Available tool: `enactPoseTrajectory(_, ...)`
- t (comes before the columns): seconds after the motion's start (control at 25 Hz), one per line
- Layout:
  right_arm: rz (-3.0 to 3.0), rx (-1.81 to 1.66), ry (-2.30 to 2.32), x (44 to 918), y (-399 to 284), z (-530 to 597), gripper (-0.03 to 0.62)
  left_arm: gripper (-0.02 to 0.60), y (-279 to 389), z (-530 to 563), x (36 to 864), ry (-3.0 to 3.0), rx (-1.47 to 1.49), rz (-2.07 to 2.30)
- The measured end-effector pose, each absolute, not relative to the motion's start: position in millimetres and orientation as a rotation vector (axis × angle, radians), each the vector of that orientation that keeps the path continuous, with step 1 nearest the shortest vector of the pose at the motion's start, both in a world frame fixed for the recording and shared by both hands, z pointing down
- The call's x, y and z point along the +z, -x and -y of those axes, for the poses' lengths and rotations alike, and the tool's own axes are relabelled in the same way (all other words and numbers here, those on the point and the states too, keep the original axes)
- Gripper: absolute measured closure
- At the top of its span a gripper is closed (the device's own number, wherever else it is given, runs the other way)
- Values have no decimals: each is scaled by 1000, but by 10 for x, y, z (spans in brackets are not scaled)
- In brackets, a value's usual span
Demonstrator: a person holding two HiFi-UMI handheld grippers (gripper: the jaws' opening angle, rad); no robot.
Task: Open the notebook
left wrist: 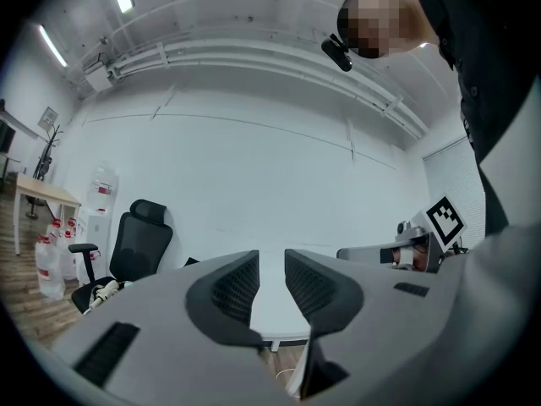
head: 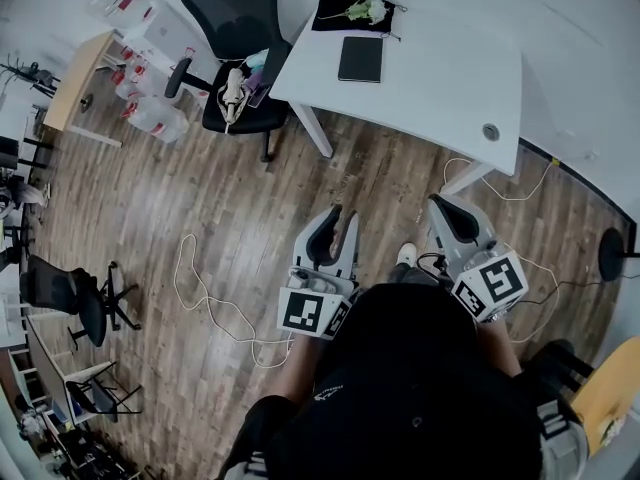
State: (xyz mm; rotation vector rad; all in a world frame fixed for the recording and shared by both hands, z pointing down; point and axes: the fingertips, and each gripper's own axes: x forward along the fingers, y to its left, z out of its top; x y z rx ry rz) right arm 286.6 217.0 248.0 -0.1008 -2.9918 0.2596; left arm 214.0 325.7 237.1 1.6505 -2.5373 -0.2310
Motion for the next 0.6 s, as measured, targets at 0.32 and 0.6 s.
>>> enactPoseTrajectory(0.32,2987,269,168,2521,-2824,-1492,589,488,-2060,-2619,2378,-1591,-277,2577)
enactPoseTrajectory(0.6,2984,292,191,2544,-2748,-1019,589,488,-1954,-2271,2365,-1534,-272,2621)
